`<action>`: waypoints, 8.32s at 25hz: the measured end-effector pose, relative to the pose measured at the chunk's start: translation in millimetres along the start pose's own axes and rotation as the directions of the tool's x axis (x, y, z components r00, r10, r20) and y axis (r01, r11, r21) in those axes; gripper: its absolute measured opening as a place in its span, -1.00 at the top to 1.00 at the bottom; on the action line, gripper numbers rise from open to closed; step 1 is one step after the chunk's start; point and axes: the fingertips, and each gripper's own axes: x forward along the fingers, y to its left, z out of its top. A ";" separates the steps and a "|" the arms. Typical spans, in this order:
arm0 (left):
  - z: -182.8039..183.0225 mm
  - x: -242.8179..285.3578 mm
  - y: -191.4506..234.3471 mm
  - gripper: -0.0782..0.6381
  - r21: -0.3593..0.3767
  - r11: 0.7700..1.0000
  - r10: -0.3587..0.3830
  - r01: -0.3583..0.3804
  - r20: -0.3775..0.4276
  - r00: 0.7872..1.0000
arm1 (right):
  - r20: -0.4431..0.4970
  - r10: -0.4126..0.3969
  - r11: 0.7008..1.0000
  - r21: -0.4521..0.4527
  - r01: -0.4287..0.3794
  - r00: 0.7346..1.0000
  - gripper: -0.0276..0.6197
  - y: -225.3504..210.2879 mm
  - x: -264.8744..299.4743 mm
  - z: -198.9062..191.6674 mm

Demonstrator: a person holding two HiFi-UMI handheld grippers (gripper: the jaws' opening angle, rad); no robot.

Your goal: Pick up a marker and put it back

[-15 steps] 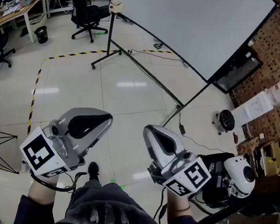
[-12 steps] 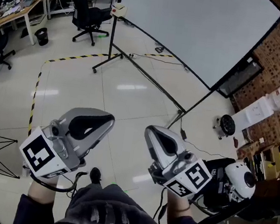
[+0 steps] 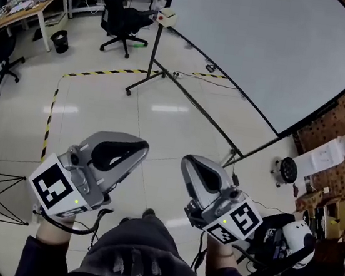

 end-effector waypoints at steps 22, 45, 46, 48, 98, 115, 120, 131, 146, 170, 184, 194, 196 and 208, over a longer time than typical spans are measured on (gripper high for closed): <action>-54.3 134.4 218.8 0.76 0.040 0.981 0.191 -0.187 -0.165 0.968 | -0.004 0.186 0.981 0.066 -0.185 0.983 0.91 -222.4 135.4 -13.4; -57.9 180.0 523.0 0.76 0.044 0.986 0.163 -0.159 -0.109 0.981 | -0.053 0.081 0.997 0.002 -0.081 0.995 0.91 -399.9 370.6 -10.5; -56.1 180.0 541.0 0.76 0.040 0.987 0.160 -0.156 -0.106 0.981 | -0.053 0.072 0.997 -0.005 -0.072 0.996 0.91 -407.9 384.1 -8.7; -55.7 183.1 572.7 0.76 0.028 0.987 0.158 -0.156 -0.105 0.982 | -0.040 0.067 0.998 -0.004 -0.067 0.997 0.91 -420.6 409.0 -2.5; -125.7 290.8 960.8 0.76 0.064 0.997 0.041 -0.034 -0.114 0.993 | -0.116 -0.279 0.953 -0.152 0.261 0.953 0.87 -709.6 693.0 -39.5; -172.6 304.3 978.6 0.76 -0.003 0.999 0.043 -0.044 -0.221 0.974 | -0.292 -0.449 0.889 -0.047 0.456 0.844 0.49 -760.4 663.2 -167.4; -175.8 294.6 983.7 0.76 0.001 0.998 0.058 -0.059 -0.242 0.968 | -0.255 -0.478 0.872 -0.026 0.488 0.840 0.49 -761.0 663.9 -166.0; -180.7 281.5 992.5 0.76 -0.007 0.997 0.076 -0.080 -0.252 0.965 | -0.235 -0.528 0.849 -0.113 0.516 0.816 0.74 -765.9 664.8 -167.8; -182.6 278.3 997.7 0.76 -0.021 0.995 0.094 -0.102 -0.231 0.968 | -0.194 -0.434 0.898 -0.167 0.407 0.880 0.82 -748.4 686.2 -126.3; -95.4 258.4 1004.7 0.76 0.076 0.992 0.110 -0.105 -0.075 0.991 | 0.083 -0.278 0.885 -0.365 0.289 0.957 0.82 -680.2 732.3 58.9; -84.4 256.3 934.9 0.76 0.116 0.978 0.184 -0.173 -0.089 0.979 | 0.106 -0.192 0.919 -0.328 0.217 0.976 0.82 -653.9 677.1 60.9; -77.7 237.5 789.7 0.76 0.115 0.954 0.288 -0.277 -0.087 0.954 | 0.087 -0.072 0.953 -0.289 0.094 0.994 0.82 -598.3 567.3 49.6; -77.7 235.5 766.9 0.76 0.123 0.946 0.313 -0.301 -0.096 0.945 | 0.081 -0.051 0.959 -0.273 0.072 0.995 0.82 -589.7 551.6 46.5; -59.7 150.3 675.0 0.76 0.147 0.904 0.414 -0.401 -0.073 0.907 | 0.072 0.037 0.961 -0.275 -0.016 0.997 0.82 -493.8 514.0 44.3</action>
